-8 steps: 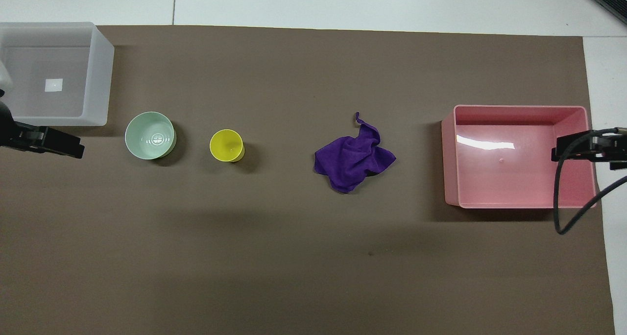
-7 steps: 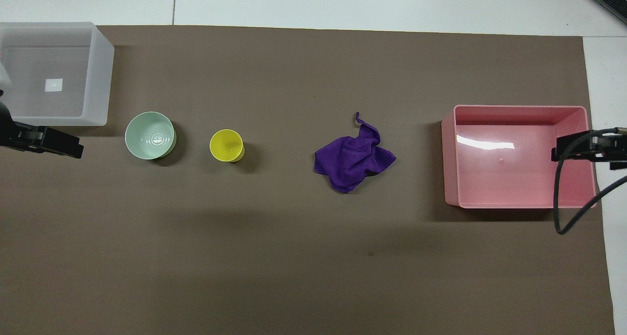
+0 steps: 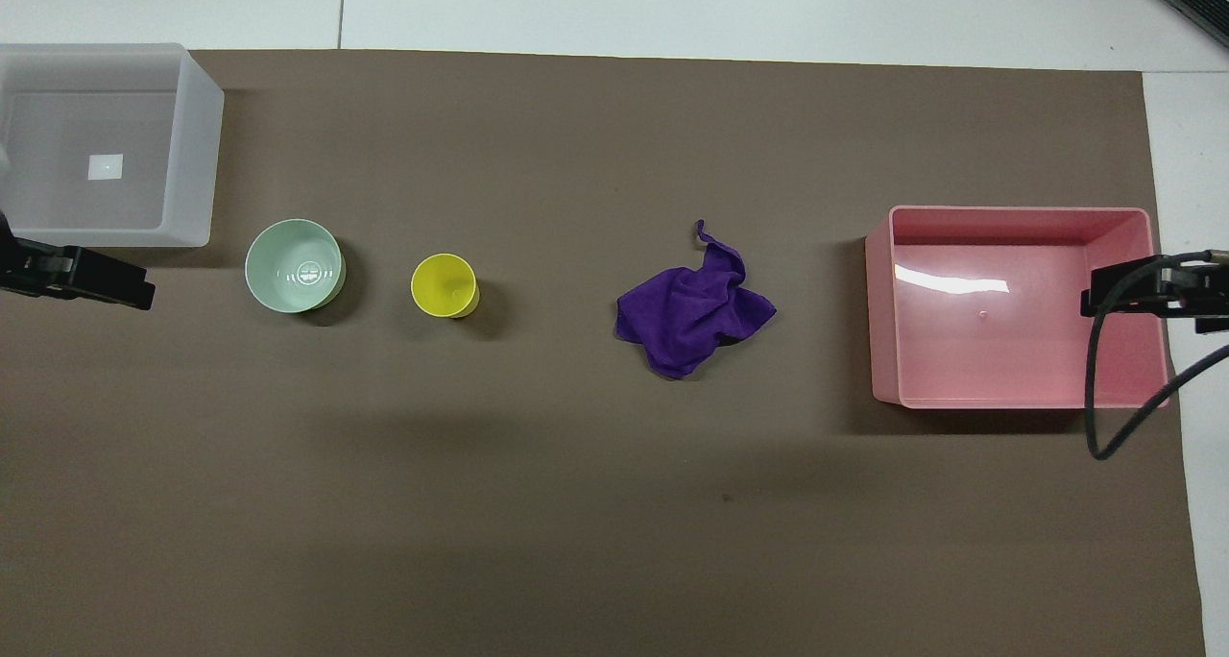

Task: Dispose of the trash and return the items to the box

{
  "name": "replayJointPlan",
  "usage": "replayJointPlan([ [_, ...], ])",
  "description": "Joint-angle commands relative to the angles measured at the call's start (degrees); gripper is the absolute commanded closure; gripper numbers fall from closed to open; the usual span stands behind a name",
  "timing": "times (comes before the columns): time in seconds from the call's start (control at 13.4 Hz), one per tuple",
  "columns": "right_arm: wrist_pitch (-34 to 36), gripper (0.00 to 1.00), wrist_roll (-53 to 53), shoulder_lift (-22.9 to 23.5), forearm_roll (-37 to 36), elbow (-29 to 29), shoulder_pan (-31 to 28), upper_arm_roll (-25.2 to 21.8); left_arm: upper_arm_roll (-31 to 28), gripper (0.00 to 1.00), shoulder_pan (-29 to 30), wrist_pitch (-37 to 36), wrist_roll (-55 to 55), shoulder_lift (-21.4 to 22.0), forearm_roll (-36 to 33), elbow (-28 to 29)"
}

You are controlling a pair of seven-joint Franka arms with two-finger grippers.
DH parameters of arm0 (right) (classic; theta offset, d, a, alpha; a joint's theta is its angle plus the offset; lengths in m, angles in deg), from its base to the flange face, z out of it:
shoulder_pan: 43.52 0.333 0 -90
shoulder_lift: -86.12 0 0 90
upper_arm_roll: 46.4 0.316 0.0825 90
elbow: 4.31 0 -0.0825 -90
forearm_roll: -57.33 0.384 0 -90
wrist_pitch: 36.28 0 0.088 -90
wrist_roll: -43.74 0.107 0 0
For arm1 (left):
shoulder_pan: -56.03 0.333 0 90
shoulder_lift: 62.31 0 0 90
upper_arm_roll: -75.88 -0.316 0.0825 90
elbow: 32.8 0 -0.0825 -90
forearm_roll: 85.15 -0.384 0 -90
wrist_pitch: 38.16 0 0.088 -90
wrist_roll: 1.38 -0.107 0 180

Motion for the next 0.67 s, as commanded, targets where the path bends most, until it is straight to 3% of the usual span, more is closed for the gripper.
replayJointPlan([
  [0.0,0.3,0.00,-1.2,-1.3,1.0,-1.3,-0.5,0.2,0.5,0.00,1.0,3.3,0.7,1.6,-0.9,2.1],
  [0.6,0.3,0.00,-1.2,-1.3,1.0,-1.3,-0.5,0.2,0.6,0.00,2.4,16.0,0.7,4.1,-0.6,12.9],
])
